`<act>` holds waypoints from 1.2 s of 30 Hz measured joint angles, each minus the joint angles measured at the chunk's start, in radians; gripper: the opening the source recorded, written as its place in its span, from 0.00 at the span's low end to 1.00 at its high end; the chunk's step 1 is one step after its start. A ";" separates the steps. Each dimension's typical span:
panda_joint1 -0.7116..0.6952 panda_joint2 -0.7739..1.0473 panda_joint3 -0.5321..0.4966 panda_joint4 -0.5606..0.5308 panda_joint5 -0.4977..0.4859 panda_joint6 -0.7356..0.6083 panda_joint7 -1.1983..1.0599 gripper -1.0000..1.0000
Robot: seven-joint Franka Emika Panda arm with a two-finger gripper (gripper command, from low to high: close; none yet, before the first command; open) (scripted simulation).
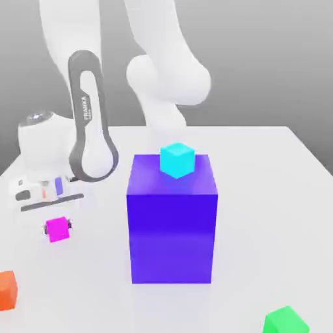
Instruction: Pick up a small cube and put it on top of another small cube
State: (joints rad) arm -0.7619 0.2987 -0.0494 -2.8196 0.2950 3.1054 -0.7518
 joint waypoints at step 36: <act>0.576 -0.193 -0.665 -0.033 -0.381 -0.221 0.286 0.00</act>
State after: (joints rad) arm -0.1863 0.1053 -0.7141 -2.8524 -0.0864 2.8846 -0.4661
